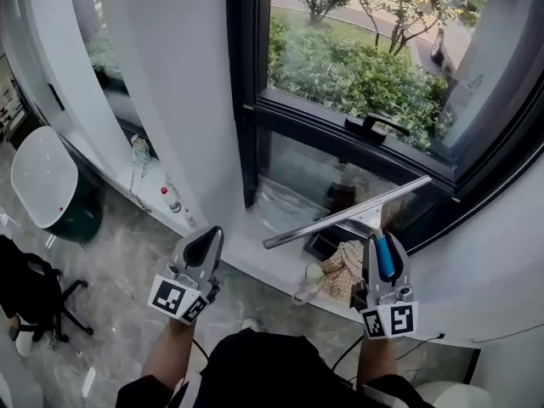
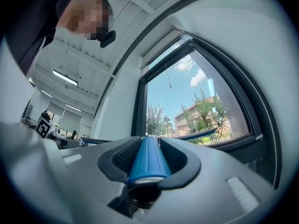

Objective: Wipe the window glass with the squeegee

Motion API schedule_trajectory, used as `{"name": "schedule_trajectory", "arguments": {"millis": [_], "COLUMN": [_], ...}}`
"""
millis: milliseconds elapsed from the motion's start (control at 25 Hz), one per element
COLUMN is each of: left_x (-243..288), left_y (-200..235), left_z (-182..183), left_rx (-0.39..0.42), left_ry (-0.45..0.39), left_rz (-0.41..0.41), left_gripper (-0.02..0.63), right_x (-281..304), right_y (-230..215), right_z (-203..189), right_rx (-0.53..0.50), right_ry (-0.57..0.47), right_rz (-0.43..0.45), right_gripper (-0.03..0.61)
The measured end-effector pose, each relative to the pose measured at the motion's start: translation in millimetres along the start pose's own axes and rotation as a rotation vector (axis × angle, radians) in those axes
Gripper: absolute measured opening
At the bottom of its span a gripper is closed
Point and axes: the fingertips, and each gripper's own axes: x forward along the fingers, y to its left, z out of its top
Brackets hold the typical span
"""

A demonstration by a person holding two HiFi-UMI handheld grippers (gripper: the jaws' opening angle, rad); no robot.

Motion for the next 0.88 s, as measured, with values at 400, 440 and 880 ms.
{"name": "schedule_trajectory", "arguments": {"millis": [400,440,880], "left_x": [61,69,159], "left_y": [-1,-4,-44], "left_z": [-6,-6,16], "left_rx": [-0.043,-0.048,-0.008], "left_ry": [-0.033,-0.037,-0.105], "left_rz": [-0.152,-0.162,-0.217], "left_gripper": [0.002,0.002,0.002], "right_x": [-1,0,17], "right_y": [-13,-18,-75], "right_z": [17,20,60], "right_rx": [-0.084,-0.093,-0.175], "right_ry": [-0.005,-0.007,-0.108], "right_rz": [-0.126,-0.134,-0.135], "right_gripper": [0.132,0.132,0.132]}}
